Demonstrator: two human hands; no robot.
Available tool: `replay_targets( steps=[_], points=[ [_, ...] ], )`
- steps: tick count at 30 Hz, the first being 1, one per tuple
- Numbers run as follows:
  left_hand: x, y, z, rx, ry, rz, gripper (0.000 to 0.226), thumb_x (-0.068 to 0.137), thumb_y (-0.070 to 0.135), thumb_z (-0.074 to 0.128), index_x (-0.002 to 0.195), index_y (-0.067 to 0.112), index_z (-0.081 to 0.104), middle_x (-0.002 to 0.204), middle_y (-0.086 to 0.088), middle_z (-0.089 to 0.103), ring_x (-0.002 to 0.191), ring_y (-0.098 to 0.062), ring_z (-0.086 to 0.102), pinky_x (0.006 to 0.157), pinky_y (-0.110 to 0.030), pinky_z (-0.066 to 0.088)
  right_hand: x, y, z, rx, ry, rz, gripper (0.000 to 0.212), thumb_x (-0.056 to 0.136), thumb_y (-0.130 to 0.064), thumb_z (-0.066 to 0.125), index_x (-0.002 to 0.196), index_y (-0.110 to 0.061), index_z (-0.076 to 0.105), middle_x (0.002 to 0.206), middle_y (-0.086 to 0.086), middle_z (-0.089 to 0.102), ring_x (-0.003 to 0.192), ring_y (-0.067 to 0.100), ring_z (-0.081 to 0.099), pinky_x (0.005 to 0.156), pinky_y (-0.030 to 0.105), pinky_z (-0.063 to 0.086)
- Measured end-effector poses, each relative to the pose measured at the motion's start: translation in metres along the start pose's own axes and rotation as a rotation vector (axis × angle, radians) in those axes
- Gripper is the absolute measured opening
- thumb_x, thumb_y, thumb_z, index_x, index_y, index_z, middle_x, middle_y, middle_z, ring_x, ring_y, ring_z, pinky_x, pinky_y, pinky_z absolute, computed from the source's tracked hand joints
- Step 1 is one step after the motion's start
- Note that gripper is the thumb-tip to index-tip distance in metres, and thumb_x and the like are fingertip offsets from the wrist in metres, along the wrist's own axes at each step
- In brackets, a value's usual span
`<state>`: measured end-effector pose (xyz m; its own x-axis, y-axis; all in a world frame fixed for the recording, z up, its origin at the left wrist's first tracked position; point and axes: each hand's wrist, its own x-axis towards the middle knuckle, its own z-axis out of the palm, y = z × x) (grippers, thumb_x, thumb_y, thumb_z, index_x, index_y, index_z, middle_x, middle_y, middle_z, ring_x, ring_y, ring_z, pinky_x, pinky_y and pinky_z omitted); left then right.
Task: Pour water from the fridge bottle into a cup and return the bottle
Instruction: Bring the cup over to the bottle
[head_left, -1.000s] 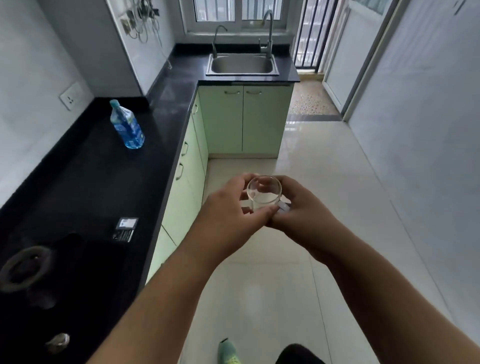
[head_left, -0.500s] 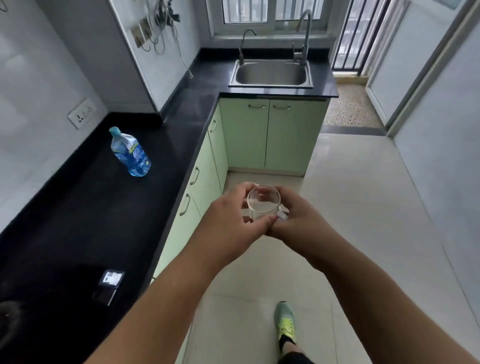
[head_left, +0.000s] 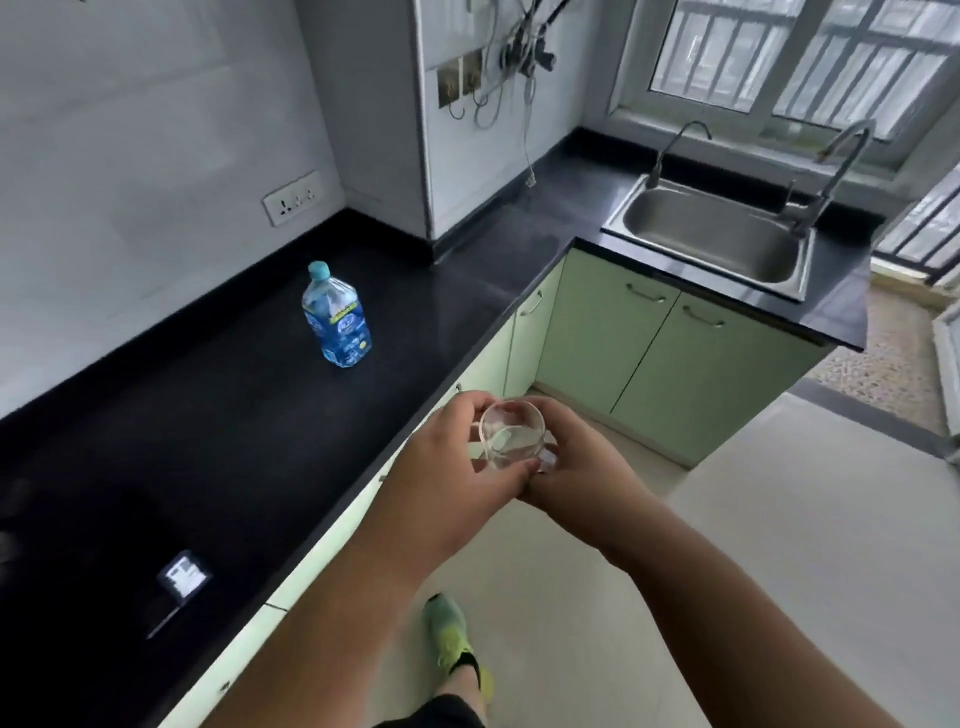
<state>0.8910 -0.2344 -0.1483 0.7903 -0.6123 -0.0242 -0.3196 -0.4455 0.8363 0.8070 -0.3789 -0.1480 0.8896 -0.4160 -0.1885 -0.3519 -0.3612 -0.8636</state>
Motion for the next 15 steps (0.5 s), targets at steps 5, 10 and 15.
replay_targets(
  steps=[5, 10, 15],
  points=[
    [0.056, -0.031, 0.0, -0.025, 0.101, -0.094, 0.058, 0.076, 0.049, 0.084, 0.123, 0.034, 0.054, 0.114, 0.015, 0.058, 0.102, -0.001, 0.061, 0.088, -0.037, 0.058, 0.078, -0.002, 0.013, -0.185, -0.109, -0.07, 0.056, 0.082, -0.014, 0.076, 0.129, -0.039, 0.059, 0.112, -0.022, 0.068, 0.101, -0.003, 0.064, 0.083, 0.021, 0.055],
    [0.126, -0.051, -0.003, -0.047, 0.139, -0.129, 0.058, 0.071, 0.052, 0.085, 0.115, 0.031, 0.055, 0.109, 0.012, 0.06, 0.096, -0.006, 0.063, 0.083, -0.035, 0.056, 0.154, -0.01, 0.009, -0.311, -0.164, -0.047, 0.051, 0.084, -0.015, 0.07, 0.127, -0.039, 0.058, 0.107, -0.023, 0.069, 0.097, -0.001, 0.065, 0.079, 0.022, 0.054],
    [0.193, -0.061, -0.012, -0.036, 0.132, -0.102, 0.051, 0.076, 0.048, 0.083, 0.116, 0.033, 0.056, 0.112, 0.013, 0.058, 0.097, -0.005, 0.062, 0.085, -0.032, 0.055, 0.223, -0.019, 0.002, -0.405, -0.161, -0.052, 0.05, 0.083, -0.016, 0.07, 0.125, -0.04, 0.057, 0.103, -0.021, 0.07, 0.096, 0.006, 0.067, 0.081, 0.028, 0.056]
  ],
)
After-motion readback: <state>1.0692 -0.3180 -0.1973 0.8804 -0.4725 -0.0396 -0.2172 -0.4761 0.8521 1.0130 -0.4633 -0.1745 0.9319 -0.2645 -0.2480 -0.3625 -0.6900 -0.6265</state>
